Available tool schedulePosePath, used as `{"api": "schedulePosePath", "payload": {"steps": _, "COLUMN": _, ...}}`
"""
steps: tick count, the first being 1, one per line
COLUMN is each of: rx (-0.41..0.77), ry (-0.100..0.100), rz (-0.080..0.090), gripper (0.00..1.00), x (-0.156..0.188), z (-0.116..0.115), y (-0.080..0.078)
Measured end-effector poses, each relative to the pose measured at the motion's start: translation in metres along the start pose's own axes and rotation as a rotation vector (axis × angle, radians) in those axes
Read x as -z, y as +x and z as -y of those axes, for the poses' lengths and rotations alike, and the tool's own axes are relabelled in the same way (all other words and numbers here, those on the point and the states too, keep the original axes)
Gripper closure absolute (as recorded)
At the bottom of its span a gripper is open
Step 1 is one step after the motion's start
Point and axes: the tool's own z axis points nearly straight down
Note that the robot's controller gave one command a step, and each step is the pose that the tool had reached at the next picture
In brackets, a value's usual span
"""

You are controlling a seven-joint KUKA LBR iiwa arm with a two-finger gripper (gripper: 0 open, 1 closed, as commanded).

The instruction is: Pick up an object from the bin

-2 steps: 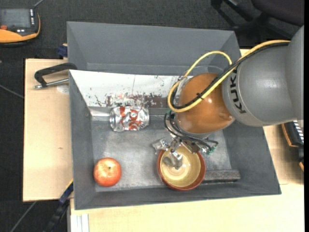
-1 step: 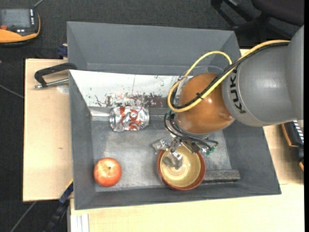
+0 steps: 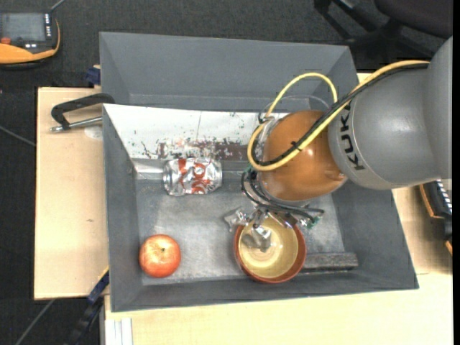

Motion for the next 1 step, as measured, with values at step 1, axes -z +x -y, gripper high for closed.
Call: {"api": "schedulePosePath", "payload": {"steps": 1, "rx": 0.0, "ry": 0.0, "rz": 0.001, "gripper": 1.0, "x": -0.0001, "z": -0.0002, "y": -0.0002}}
